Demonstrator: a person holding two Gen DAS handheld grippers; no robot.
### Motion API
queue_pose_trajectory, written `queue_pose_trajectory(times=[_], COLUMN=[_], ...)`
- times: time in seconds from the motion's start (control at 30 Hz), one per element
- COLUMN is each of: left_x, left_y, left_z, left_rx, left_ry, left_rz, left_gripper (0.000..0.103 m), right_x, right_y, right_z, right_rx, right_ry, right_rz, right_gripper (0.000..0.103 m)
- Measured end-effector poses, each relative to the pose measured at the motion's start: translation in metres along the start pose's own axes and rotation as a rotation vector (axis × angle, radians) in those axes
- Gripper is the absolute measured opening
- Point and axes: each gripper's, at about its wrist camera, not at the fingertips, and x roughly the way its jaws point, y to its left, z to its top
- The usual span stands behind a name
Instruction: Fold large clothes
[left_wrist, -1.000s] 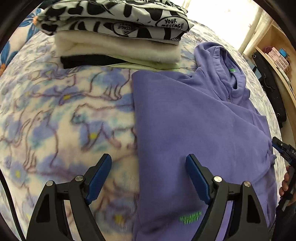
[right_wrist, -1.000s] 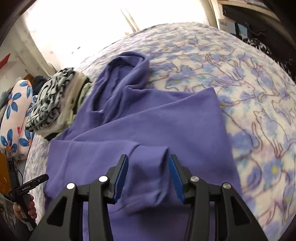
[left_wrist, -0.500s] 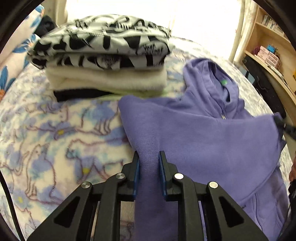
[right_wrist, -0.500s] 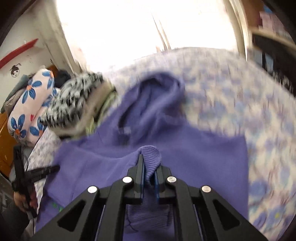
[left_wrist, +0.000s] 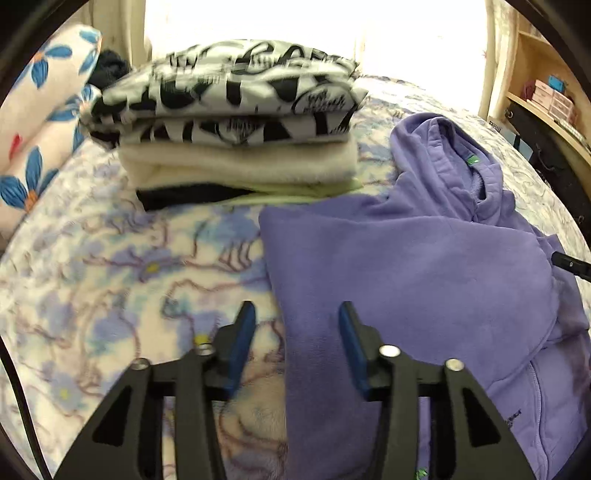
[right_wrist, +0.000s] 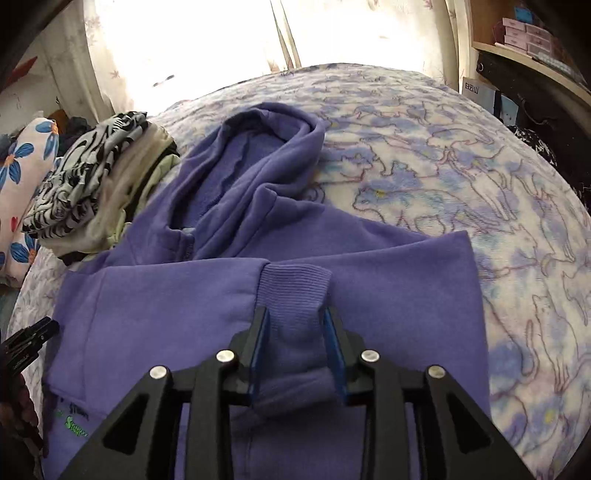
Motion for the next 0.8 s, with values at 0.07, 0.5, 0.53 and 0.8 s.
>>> queue_pose_trajectory(times=[0.07, 0.5, 0.53, 0.8], left_x=[-0.013, -0.047, -0.041, 0.032], left_y=[-0.008, -0.082, -0.086, -0.073], left_z=[0.002, 0.009, 0.009, -0.014], left_rx=[0.02, 0.029, 0.011, -0.039], left_ry=[-0.021, -0.105, -0.093, 0.001], left_rz=[0.004, -0.086, -0.099, -0.013], left_gripper=[0.057, 0.06, 0.06, 0.067], right_x=[-0.011, -0.033, -0.027, 0.035], right_y=[0.007, 0.099, 0.106, 0.111], right_z=[-0.002, -0.008, -0.01, -0.024], right_rx=[-0.01, -0.115, -0.122, -0.129], right_ry=[-0.021, -0.057, -0.045, 0.051], right_rz=[0.006, 0.177, 0.188, 0.117], right_gripper=[0.03, 0.03, 0.03, 0.028])
